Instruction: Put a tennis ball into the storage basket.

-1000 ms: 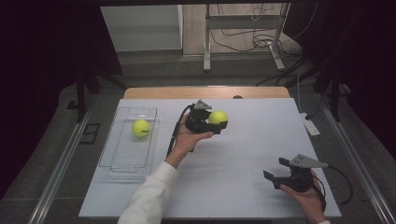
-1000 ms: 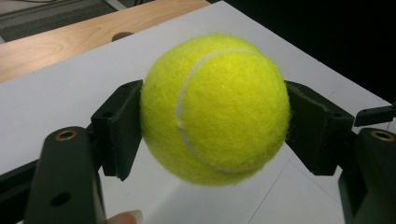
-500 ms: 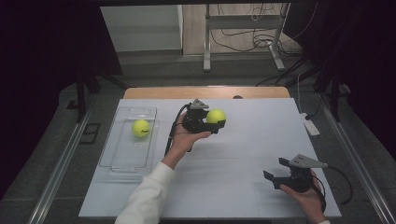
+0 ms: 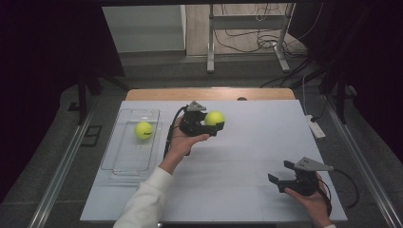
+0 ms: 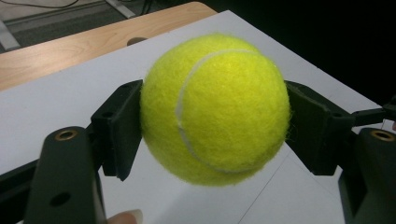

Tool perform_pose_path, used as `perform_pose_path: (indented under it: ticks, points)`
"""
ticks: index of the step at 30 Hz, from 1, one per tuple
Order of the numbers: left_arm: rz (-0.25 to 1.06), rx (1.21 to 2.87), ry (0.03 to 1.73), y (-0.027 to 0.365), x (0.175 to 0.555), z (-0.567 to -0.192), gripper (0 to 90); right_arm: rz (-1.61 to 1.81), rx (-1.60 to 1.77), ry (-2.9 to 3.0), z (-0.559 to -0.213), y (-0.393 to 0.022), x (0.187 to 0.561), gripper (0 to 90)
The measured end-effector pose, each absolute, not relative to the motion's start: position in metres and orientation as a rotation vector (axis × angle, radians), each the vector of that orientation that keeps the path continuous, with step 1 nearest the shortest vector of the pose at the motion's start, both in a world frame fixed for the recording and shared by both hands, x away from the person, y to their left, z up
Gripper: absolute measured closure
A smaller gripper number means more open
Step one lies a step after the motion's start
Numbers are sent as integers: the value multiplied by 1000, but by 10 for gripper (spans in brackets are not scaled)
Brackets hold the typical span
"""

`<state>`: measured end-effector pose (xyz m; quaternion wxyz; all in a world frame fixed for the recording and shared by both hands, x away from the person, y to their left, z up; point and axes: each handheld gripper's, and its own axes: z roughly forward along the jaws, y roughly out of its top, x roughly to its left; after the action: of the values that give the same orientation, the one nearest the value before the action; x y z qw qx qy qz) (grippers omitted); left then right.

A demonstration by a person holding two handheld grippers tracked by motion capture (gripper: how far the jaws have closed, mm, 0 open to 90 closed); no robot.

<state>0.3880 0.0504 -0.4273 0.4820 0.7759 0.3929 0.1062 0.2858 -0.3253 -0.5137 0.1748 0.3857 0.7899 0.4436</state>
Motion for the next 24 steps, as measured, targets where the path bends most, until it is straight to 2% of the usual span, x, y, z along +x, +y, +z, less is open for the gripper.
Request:
perform_pose_path:
  ticks: [24]
  points:
    - [298,1856,965,68,374,-420,271,1251,1096,2237,-514,-325,286,132]
